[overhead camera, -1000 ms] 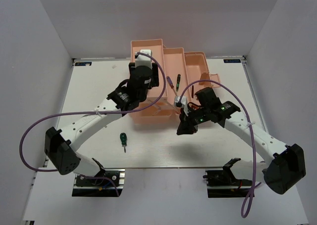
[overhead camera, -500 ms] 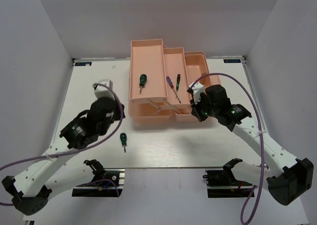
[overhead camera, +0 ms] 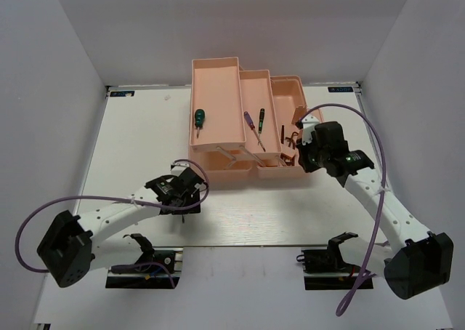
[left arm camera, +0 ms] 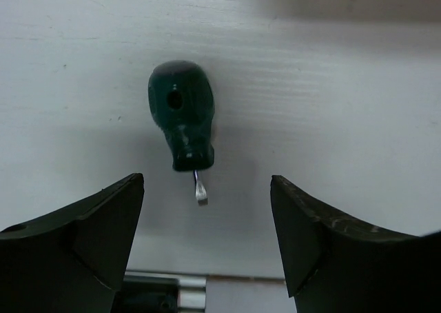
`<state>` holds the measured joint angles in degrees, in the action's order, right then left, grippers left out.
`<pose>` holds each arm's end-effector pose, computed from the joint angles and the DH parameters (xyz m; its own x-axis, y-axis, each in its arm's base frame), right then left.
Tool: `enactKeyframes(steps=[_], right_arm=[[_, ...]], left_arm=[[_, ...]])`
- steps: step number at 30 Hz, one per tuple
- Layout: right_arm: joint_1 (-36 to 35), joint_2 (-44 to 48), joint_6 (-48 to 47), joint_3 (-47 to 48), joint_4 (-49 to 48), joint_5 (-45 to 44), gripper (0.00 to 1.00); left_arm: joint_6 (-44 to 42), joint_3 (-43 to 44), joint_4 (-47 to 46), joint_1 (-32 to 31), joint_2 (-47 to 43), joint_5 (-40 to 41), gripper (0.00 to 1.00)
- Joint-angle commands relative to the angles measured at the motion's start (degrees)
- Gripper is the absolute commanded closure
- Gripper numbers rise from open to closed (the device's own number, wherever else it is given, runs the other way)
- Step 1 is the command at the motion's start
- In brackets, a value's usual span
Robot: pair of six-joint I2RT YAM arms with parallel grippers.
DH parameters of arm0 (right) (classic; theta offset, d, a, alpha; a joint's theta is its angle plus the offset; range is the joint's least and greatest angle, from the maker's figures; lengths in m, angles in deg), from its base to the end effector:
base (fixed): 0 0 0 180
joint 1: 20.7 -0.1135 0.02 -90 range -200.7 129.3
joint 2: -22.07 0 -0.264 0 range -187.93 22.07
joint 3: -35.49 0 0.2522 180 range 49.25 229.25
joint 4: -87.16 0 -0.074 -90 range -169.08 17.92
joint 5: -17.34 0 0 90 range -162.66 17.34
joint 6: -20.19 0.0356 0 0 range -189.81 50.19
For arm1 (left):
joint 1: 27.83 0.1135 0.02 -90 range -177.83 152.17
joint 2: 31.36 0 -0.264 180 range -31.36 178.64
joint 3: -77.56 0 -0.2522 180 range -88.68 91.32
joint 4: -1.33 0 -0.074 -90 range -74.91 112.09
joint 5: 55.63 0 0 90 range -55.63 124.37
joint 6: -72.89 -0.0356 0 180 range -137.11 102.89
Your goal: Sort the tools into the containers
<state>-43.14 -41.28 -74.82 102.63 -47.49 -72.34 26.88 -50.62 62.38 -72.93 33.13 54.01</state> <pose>0.2174 0.0900 0.2934 -0.5772 -0.3328 -0.7457 -0.4376 0.8970 -0.0617 0.1373 -0.1208 0.1932 -0.9046 -0.0189 -0.4258 -0.0385 0.9986 0.0374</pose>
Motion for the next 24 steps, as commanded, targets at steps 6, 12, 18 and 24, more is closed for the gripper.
enactKeyframes(steps=[6,12,18,24], right_arm=[[3.5,2.8,2.0,-2.4,-0.7,6.4,0.86],[5.5,3.1,2.5,-3.2,-0.8,9.2,0.86],[6.7,3.0,1.1,-3.4,-0.3,14.8,0.36],[6.7,2.4,-4.4,-3.9,1.0,24.8,0.95]], left_arm=[[2.0,-9.2,-13.5,1.4,2.0,2.0,0.29],[3.2,-11.0,-13.8,1.4,-3.3,2.5,0.81],[2.4,-2.5,-4.1,-0.2,-14.0,1.7,1.00],[-14.5,9.3,-13.0,-0.2,-26.3,-11.5,1.00]])
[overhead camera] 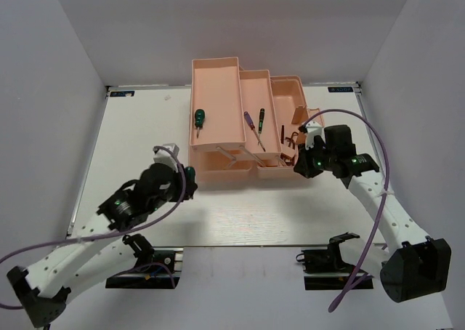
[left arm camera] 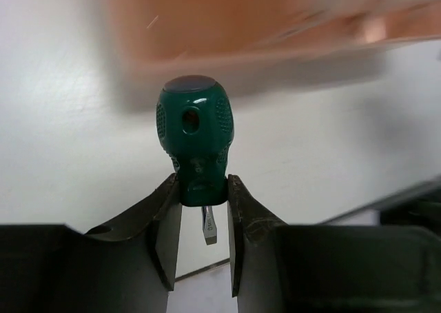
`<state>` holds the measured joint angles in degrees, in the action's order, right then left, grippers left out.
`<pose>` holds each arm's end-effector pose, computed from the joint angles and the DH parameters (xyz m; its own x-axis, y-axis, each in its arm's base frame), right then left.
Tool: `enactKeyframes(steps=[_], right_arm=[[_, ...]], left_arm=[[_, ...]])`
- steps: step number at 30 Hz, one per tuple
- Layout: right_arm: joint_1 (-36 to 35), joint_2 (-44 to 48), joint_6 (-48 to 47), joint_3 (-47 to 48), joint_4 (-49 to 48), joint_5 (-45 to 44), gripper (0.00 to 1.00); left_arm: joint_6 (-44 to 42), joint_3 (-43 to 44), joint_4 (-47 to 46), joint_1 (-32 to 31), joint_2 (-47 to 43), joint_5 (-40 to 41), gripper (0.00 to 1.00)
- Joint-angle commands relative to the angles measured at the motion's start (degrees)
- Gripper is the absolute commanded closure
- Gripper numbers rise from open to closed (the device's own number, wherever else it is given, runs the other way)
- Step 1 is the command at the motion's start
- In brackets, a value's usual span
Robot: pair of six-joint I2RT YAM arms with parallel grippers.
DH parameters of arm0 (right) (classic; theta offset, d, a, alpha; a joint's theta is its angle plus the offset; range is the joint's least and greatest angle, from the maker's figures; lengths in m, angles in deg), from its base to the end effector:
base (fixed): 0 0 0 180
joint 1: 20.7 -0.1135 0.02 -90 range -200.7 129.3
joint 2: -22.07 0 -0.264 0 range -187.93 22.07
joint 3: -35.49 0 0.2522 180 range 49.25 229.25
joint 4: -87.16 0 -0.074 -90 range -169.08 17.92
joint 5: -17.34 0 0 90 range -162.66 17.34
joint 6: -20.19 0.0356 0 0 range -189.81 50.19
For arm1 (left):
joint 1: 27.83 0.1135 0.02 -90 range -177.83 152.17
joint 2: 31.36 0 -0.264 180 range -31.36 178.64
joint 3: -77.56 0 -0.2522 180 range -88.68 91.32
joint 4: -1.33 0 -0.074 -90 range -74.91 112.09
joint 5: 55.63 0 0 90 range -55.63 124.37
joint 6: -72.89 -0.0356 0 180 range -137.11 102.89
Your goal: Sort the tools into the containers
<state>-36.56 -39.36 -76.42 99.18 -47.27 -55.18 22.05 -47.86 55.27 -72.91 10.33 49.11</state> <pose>0.2128 0.0716 0.2812 -0.6012 -0.2850 -0.7465 -0.5437 0.8305 0.1209 0.1127 -0.1002 0.2741 -0.7064 -0.1565 -0.6903 0.1331 0.9285 -0.3467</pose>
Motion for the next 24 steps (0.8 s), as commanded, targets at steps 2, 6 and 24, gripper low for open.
enactKeyframes(steps=[2,6,24], right_arm=[[0.1,0.0,-3.1,-0.1,0.8,9.8,1.00],[0.1,-1.6,-4.4,0.2,1.4,11.2,1.00],[-5.3,-4.0,-39.3,2.4,9.6,30.7,0.32]], left_arm=[[-13.9,11.4,-8.4,-0.3,-1.9,-10.3,1.00],[-18.0,18.5,-13.5,-0.3,8.9,-9.7,1.00],[-18.2,46.1,-16.9,4.9,44.9,9.2,0.19]])
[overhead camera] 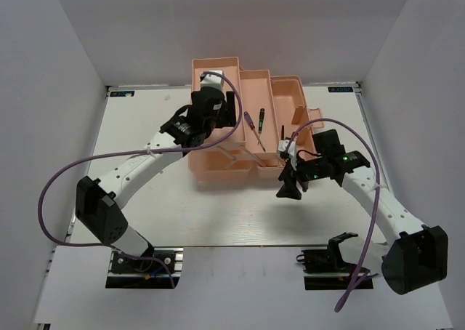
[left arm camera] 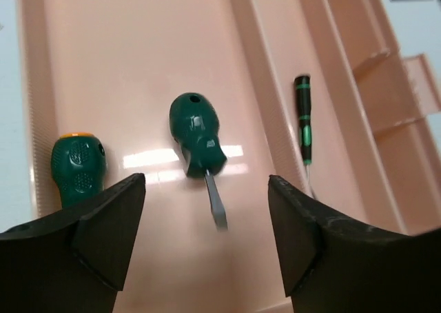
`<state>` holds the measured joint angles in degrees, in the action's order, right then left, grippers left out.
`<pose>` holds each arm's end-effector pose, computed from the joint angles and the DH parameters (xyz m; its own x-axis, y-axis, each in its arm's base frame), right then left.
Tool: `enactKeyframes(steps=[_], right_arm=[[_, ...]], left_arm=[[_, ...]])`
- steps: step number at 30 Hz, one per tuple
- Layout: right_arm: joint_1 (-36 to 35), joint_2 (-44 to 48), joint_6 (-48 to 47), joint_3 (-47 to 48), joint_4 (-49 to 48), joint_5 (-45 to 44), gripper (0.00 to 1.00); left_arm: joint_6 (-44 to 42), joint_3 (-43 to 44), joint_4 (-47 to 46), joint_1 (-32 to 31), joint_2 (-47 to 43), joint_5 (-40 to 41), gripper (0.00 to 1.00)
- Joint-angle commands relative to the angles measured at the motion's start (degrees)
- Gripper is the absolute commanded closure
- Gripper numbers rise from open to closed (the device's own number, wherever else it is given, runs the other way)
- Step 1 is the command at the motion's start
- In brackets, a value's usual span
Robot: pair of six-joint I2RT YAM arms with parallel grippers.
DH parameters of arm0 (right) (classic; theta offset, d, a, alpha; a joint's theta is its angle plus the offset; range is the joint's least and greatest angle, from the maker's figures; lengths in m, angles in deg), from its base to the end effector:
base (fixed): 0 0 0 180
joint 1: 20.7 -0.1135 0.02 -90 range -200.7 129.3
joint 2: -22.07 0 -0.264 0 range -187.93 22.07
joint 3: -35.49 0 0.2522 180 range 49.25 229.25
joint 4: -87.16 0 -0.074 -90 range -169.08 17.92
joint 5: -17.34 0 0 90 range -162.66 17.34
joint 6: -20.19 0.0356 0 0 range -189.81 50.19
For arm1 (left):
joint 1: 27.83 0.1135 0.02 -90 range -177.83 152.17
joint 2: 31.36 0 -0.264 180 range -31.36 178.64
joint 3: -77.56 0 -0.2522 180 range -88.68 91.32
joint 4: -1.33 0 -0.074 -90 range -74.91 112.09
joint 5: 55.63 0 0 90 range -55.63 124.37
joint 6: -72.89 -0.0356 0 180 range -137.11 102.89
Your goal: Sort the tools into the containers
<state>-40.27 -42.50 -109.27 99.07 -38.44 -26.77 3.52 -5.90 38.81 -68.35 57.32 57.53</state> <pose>0.1939 0.0961 0.2663 -0.2063 -0.5428 -0.8141 -0.9695 0.2257 0.0953 0.2801 -0.2210 0.3592 -0.4705 -0.0240 -0.8821 0.1834 0.9751 -0.1244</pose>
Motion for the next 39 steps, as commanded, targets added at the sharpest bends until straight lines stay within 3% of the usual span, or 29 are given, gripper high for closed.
enactKeyframes(steps=[1,4,6,7,8,9,10,12,17,18,23,31,35,37,39], right_arm=[[-2.8,-1.2,-6.7,2.6,0.1,1.8,0.30],[-9.7,-3.4,-6.7,3.3,-4.6,-1.1,0.30],[-12.4,-5.5,-6.4,4.0,-8.3,-5.8,0.30],[-16.4,-6.0,-5.5,3.4,-13.3,-7.2,0.32],[-17.8,-6.7,-5.5,2.7,-15.6,-8.6,0.33],[-18.9,-9.7,-5.4,3.3,-19.6,-11.8,0.36],[-22.1,-11.2,-4.5,4.4,-21.1,-15.4,0.42],[-25.4,-16.0,-3.5,9.3,-23.5,-20.9,0.43],[-29.9,-24.2,-8.2,21.4,-18.9,-29.4,0.44],[-31.6,-24.9,-8.1,23.5,-18.2,-30.2,0.44],[-35.3,-31.5,-8.0,29.2,-20.2,-37.6,0.44],[-40.5,-38.2,-8.9,30.5,-22.4,-43.7,0.43],[-41.2,-41.6,-8.9,30.5,-27.5,-52.0,0.42],[-41.2,-43.3,-9.1,31.4,-28.2,-53.9,0.43],[-41.0,-43.6,-9.5,31.6,-28.4,-54.3,0.55]], left_arm=[[0.3,4.1,0.1,0.9,-2.9,0.2,0.18],[0.3,2.7,0.6,0.9,-8.6,0.2,0.16],[0.3,-0.9,0.6,0.9,-13.8,0.2,0.29],[0.8,-2.8,0.6,0.9,-20.3,0.9,0.73],[0.8,-4.7,0.6,0.9,-24.0,2.2,0.96],[3.1,-8.9,3.3,0.9,-27.6,2.9,1.00],[3.8,-11.4,4.4,0.9,-31.3,3.6,1.00],[8.4,-18.8,11.0,0.9,-41.9,6.9,1.00],[24.6,-35.1,27.9,0.9,-57.8,10.5,0.39],[26.9,-37.2,29.3,0.9,-60.1,9.5,0.36],[35.2,-46.8,31.0,0.9,-67.8,5.2,0.32],[37.6,-50.8,26.6,0.9,-63.2,1.4,0.31],[39.8,-53.9,21.9,0.9,-62.6,-0.7,0.31],[40.4,-56.0,19.7,0.9,-62.6,-1.8,0.31],[41.5,-57.6,16.5,0.9,-63.1,-3.3,0.31]])
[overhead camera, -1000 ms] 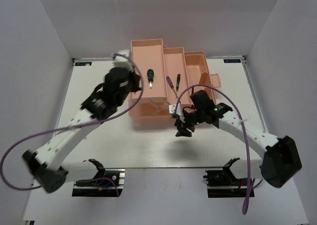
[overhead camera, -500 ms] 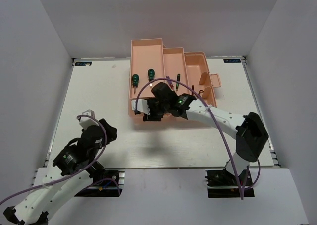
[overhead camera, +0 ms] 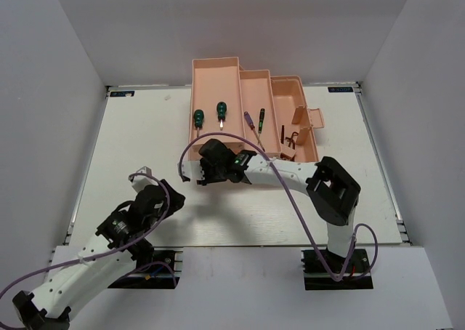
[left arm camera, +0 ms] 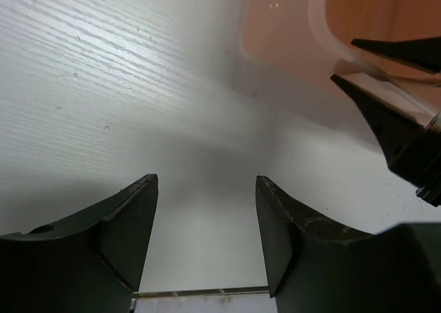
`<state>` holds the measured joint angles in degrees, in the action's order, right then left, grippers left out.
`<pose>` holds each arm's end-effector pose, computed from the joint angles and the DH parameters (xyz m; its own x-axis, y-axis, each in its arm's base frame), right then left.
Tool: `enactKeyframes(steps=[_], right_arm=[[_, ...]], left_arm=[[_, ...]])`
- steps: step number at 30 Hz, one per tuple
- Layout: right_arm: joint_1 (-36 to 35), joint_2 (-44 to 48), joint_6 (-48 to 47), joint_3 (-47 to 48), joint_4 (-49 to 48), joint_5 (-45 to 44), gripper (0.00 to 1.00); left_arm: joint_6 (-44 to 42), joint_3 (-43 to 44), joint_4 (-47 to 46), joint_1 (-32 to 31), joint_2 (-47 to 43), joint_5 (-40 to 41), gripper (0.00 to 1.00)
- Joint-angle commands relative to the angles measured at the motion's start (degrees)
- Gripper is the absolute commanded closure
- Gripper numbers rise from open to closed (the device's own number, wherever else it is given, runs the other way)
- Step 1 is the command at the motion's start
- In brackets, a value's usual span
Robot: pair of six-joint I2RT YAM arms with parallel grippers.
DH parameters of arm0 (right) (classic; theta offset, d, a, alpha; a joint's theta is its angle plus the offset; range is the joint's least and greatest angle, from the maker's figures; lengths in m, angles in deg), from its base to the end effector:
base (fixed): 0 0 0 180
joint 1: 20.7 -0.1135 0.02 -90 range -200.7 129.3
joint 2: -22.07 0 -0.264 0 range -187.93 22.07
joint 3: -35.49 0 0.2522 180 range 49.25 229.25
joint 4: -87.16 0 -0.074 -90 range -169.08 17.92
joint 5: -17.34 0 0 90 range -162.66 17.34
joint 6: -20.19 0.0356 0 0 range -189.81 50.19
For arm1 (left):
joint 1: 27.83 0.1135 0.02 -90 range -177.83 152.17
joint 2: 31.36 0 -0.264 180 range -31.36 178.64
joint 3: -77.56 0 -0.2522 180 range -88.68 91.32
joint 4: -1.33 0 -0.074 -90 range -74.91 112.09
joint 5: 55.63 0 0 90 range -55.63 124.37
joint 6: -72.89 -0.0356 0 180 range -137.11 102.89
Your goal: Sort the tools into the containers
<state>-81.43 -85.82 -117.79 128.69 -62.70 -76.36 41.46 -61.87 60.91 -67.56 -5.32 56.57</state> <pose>0.2087 0.3676 0.2236 0.3994 -0.8038 -0.4409 -0.8238 -0.1036 -0.5573 0.0874 -0.0552 0.2170 -0.6136 -0.5173 -0.5966 -0.2629 0.8463 -0.4634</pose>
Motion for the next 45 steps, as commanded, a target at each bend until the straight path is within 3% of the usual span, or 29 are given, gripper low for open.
enactKeyframes(steps=[1,2,3,5,12,22,28,32,35,45], right_arm=[[0.3,-0.2,-1.0,2.3,-3.8,-4.2,0.63],[0.3,-0.1,-1.0,2.5,-2.9,-3.9,0.73],[0.3,0.7,-1.0,2.6,-2.4,-2.5,0.90],[0.3,1.5,-0.7,3.6,-0.1,-1.8,1.00],[0.3,6.9,3.8,10.6,6.7,2.6,1.00],[1.4,14.3,7.6,12.0,10.6,5.1,1.00],[1.8,16.3,9.6,11.3,11.7,6.4,1.00],[2.0,16.8,10.0,9.7,11.6,7.4,1.00],[2.2,16.9,10.9,8.1,11.1,7.7,1.00],[2.5,18.1,13.4,4.7,10.9,9.7,1.00]], left_arm=[[3.6,-3.1,-6.6,0.1,-0.5,-2.3,0.31],[4.3,-3.9,-9.2,0.1,-0.5,-2.9,0.31],[4.3,-5.9,-11.0,0.1,0.1,-2.9,0.31],[4.8,-8.1,-15.0,0.1,1.1,-4.2,0.31],[6.0,-13.4,-34.3,0.1,10.5,-6.2,0.32],[6.0,-14.6,-46.5,0.7,23.2,-5.1,0.36],[3.2,-16.6,-55.7,2.5,31.2,-1.5,0.42],[-3.3,-12.2,-64.0,3.7,38.9,-1.5,0.48],[-3.9,-10.8,-67.3,4.9,43.5,-1.5,0.49],[-0.6,-14.0,-91.7,9.6,49.6,-5.7,0.50]])
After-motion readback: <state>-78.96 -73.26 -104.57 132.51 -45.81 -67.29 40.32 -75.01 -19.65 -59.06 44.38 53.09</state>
